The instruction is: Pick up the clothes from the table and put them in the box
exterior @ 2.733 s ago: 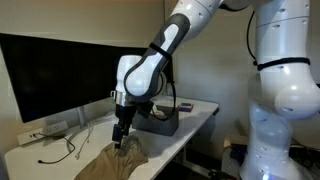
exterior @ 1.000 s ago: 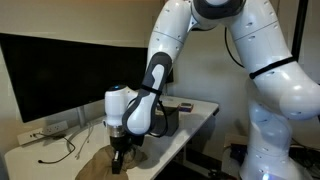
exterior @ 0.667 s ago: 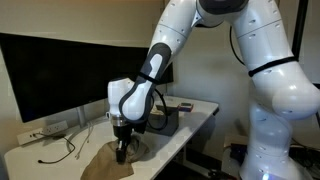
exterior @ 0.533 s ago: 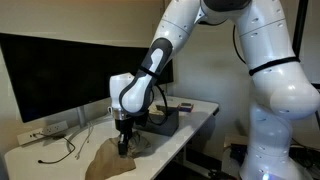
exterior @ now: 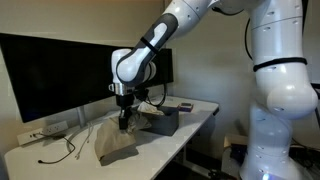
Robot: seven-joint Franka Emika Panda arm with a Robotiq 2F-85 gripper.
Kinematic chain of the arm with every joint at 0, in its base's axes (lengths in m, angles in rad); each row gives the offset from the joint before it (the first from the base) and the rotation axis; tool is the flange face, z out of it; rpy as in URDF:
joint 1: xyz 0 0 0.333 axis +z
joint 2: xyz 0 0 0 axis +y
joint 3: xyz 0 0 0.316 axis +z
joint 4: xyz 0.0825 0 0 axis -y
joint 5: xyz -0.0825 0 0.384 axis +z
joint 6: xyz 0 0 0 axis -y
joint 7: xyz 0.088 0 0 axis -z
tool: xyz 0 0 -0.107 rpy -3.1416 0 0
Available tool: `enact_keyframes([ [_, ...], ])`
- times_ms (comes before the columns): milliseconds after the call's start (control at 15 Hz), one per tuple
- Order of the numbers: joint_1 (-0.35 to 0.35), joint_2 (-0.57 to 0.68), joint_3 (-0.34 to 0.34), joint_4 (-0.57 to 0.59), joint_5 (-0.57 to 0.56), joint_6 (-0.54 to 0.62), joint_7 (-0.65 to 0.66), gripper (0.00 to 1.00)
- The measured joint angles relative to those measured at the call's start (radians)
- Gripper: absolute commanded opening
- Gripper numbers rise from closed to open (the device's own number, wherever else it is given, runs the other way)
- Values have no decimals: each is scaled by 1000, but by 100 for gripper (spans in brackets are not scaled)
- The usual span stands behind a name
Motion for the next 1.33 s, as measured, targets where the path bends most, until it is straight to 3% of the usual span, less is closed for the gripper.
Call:
enact_keyframes([
  [533, -45, -179, -117, 52, 190, -131, -175, 10],
  [1333, -147, -211, -332, 85, 209, -149, -189, 10],
])
